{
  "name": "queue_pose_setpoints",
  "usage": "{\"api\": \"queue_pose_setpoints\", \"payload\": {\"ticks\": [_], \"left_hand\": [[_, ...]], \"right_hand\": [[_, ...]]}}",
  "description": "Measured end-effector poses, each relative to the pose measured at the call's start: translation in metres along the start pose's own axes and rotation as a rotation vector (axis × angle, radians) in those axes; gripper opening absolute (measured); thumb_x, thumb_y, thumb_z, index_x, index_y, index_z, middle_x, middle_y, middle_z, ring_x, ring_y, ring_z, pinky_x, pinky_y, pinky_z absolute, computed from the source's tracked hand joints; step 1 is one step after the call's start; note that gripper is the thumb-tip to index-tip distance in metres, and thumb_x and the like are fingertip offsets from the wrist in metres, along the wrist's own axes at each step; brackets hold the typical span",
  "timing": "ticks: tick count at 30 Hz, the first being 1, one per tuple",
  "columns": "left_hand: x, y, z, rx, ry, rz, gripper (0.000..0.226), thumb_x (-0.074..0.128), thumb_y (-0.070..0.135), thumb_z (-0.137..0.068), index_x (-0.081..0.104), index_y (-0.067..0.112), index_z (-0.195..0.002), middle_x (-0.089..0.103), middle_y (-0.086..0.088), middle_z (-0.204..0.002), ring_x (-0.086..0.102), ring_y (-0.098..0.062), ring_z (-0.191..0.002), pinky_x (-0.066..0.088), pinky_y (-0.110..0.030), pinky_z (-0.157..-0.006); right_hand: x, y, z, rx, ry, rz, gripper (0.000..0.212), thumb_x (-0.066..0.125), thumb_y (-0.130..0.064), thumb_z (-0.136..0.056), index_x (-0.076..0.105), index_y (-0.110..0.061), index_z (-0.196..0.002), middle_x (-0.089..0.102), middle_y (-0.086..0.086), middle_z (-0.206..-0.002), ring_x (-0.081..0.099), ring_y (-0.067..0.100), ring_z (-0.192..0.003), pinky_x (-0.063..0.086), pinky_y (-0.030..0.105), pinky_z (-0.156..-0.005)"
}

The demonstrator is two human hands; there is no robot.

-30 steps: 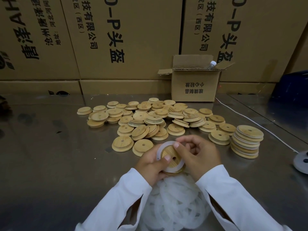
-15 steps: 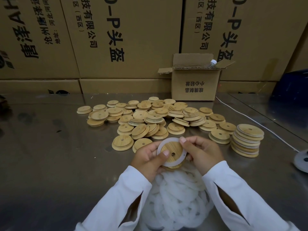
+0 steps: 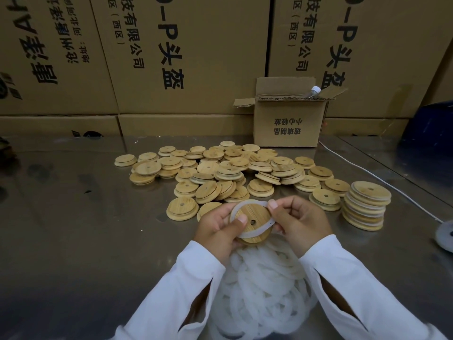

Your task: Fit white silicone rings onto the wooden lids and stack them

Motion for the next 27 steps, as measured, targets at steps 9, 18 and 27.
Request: {"api": "queue_pose_setpoints", "payload": {"ticks": [9,18,27], "left_hand": [[-0.0003,0.0047,0.0011,0.007,-0.006,-0.017,0.025,0.048,-0.001,-0.089,0.064,0.007,-0.106,0.07,-0.016,-0.097,0.067,-0.028,-0.092,0.054,-0.042,-0.083],[0.0021,0.0045,0.0023,0.014,-0.046,-0.095,0.028,0.059,0.018,-0.074,0.067,0.016,-0.102,0.071,-0.012,-0.092,0.065,-0.034,-0.094,0.051,-0.052,-0.087],[0.0011,0.0029,0.0005,-0.003,-0.038,-0.077,0.02,0.057,0.005,-0.086,0.066,0.015,-0.102,0.069,-0.017,-0.097,0.064,-0.035,-0.097,0.049,-0.053,-0.089]], "right_hand": [[-0.0033,-0.0008,0.0013,-0.05,0.052,0.062,0.015,0.061,-0.012,-0.084,0.06,-0.014,-0.069,0.058,0.006,-0.067,0.052,0.014,-0.059,0.049,0.024,-0.06],[-0.0072,-0.0021,0.0027,-0.143,0.174,0.163,0.018,0.063,-0.015,-0.083,0.058,-0.021,-0.067,0.057,0.0,-0.066,0.051,0.015,-0.064,0.044,0.016,-0.058],[-0.0048,0.0019,-0.0005,-0.13,0.104,0.152,0.018,0.063,-0.014,-0.083,0.058,-0.02,-0.067,0.056,-0.001,-0.064,0.051,0.014,-0.061,0.045,0.015,-0.056]]}}
Point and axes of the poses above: each hand's wrist, its own z-axis away from the middle knuckle, its own x-axis out of the palm, y = z × x, the point moved 4 cm from there along -z, towards the middle knuckle
